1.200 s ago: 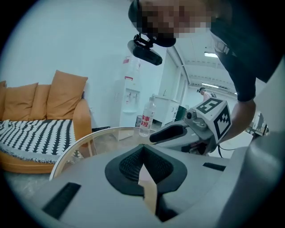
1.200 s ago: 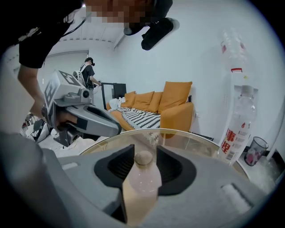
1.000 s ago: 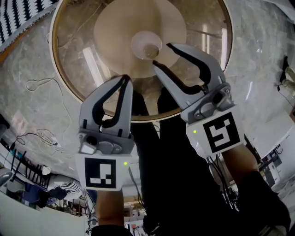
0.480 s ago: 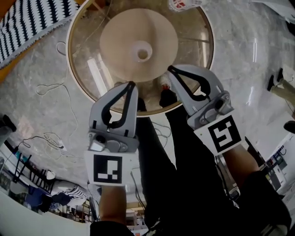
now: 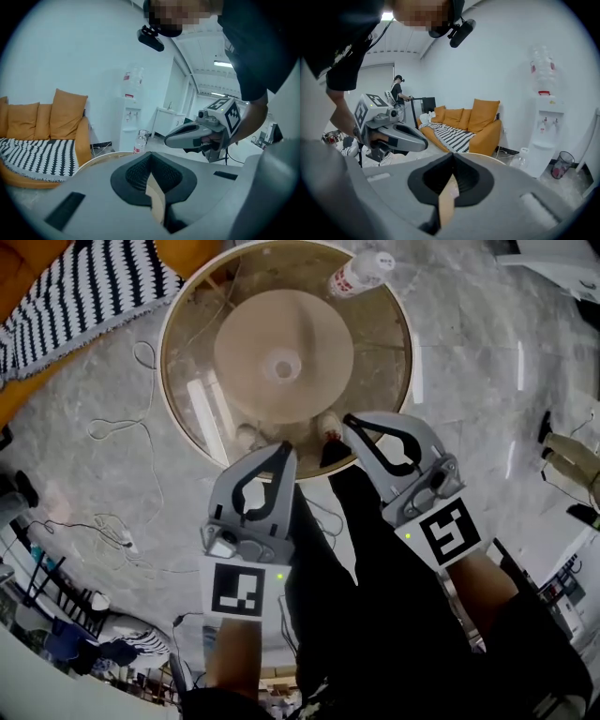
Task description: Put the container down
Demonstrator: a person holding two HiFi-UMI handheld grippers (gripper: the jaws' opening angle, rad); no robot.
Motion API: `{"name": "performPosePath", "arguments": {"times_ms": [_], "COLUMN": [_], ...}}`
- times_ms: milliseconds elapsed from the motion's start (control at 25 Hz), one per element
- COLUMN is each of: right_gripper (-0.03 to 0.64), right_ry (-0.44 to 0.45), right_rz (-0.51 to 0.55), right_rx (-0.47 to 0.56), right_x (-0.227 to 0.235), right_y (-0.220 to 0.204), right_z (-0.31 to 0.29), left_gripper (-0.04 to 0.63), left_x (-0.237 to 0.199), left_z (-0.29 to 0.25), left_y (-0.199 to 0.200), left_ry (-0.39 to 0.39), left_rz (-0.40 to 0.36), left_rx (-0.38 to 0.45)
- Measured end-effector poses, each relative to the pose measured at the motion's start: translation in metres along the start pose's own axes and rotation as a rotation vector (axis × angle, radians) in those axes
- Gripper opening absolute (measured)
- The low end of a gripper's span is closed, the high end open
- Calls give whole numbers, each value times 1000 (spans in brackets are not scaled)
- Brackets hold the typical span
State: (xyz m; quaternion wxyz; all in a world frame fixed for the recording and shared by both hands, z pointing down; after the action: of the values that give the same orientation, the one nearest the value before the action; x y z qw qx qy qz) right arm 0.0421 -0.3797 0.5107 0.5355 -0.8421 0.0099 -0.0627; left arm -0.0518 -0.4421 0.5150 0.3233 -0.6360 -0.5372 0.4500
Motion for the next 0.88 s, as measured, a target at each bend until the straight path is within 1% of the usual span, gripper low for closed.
{"name": "performPosePath", "arguments": {"times_ms": [200,320,440,560,640,760,800,880], "right_gripper": [-6,-6,-6,-6,-6,-6,-6,-6], "right_ry": [17,52,83,115,136,179,191,202], "right_rz": [-23,-12,-5,21,43,101,111,117], "right_rx": [-42,-42,-11,4,-1,-3,2,11], "right_x": [-2,-11,-22,-31,-41,-61,-66,-73], "right_y": [5,17,42,64,72,82,86,94], "right_z": [27,46,64,81,94,115,122,137], "left_gripper": [6,6,6,6,6,6,6,6], "left_x": [30,51,68,84,101,135,146,164], "left_z": [7,14,28,40,46,57,60,67], "left_y": [18,35,60,80,92,110,114,120], "left_ry": [0,11,30,57,42,-8,-19,-22], "left_rz": [31,9,-24,-20,-42,-107,-119,-120], "left_rx": [14,21,58,78,70,66,67,61]}}
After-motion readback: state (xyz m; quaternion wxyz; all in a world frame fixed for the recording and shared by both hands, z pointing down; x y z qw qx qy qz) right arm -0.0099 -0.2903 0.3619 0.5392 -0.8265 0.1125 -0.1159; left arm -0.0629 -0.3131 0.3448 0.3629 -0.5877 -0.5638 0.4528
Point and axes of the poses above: the fingertips, and each gripper's own axes: z backward along the fingers, x to its right, y out of its top, the point moved 4 cm from there along z, backward along the fingers, and after that the axes turned 4 degrees about x, right-handed, at the moved point
